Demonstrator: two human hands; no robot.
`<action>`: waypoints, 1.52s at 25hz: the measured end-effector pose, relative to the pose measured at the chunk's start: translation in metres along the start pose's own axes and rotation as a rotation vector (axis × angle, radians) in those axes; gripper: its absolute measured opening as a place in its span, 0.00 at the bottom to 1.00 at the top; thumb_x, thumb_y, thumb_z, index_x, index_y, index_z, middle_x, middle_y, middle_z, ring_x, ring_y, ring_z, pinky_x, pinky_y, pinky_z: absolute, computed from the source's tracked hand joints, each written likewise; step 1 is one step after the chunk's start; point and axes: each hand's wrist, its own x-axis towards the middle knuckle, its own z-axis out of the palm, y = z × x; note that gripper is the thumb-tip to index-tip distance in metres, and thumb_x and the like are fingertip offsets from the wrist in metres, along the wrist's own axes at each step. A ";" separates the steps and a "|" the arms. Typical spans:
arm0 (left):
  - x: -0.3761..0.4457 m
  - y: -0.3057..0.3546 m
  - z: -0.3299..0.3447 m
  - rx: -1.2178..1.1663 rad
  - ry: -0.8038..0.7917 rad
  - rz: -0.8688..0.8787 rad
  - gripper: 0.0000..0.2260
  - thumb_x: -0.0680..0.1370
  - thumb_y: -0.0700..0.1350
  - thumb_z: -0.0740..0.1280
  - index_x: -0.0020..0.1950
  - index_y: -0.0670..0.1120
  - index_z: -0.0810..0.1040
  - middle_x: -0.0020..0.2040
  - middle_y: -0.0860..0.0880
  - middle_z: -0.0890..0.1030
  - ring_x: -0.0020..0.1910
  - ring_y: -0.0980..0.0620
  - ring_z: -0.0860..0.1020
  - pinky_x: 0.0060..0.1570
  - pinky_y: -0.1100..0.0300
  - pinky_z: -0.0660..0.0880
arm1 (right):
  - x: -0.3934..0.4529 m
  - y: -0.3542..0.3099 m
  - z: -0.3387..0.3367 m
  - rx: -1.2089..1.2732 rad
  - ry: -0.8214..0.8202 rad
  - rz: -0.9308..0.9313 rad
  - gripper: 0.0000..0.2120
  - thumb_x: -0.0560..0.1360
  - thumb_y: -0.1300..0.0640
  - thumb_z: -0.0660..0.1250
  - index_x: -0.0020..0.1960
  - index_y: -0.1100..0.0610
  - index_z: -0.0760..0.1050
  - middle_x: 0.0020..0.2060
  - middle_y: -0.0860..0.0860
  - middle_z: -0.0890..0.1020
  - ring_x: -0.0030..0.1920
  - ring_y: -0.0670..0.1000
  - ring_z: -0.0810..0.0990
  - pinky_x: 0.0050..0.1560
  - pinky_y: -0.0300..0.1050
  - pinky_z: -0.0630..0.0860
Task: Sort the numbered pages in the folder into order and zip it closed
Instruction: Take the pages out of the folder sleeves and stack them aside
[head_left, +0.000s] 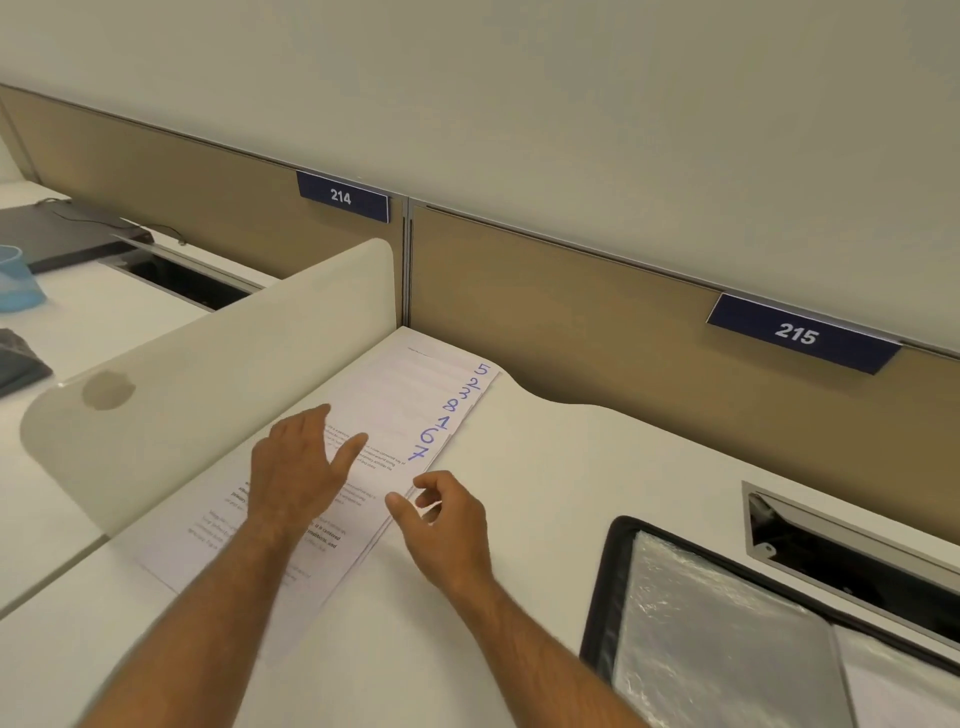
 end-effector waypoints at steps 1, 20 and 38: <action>-0.004 0.010 -0.003 -0.014 0.006 0.036 0.35 0.78 0.68 0.57 0.73 0.42 0.72 0.69 0.43 0.77 0.68 0.41 0.73 0.65 0.43 0.69 | -0.004 0.001 -0.009 -0.081 0.011 -0.057 0.22 0.73 0.38 0.70 0.61 0.48 0.76 0.50 0.42 0.80 0.50 0.43 0.78 0.55 0.42 0.76; -0.142 0.225 0.009 0.000 -0.219 0.479 0.50 0.66 0.82 0.31 0.81 0.55 0.38 0.80 0.53 0.36 0.80 0.50 0.38 0.75 0.43 0.36 | -0.123 0.084 -0.225 -0.769 0.176 -0.042 0.46 0.67 0.20 0.31 0.75 0.44 0.23 0.76 0.46 0.27 0.77 0.51 0.27 0.77 0.60 0.31; -0.285 0.323 0.090 0.026 -0.463 0.714 0.49 0.67 0.82 0.35 0.80 0.53 0.40 0.80 0.52 0.40 0.80 0.46 0.42 0.75 0.38 0.37 | -0.276 0.246 -0.384 -0.853 0.250 0.461 0.52 0.58 0.21 0.18 0.77 0.45 0.27 0.76 0.47 0.28 0.80 0.54 0.34 0.77 0.59 0.32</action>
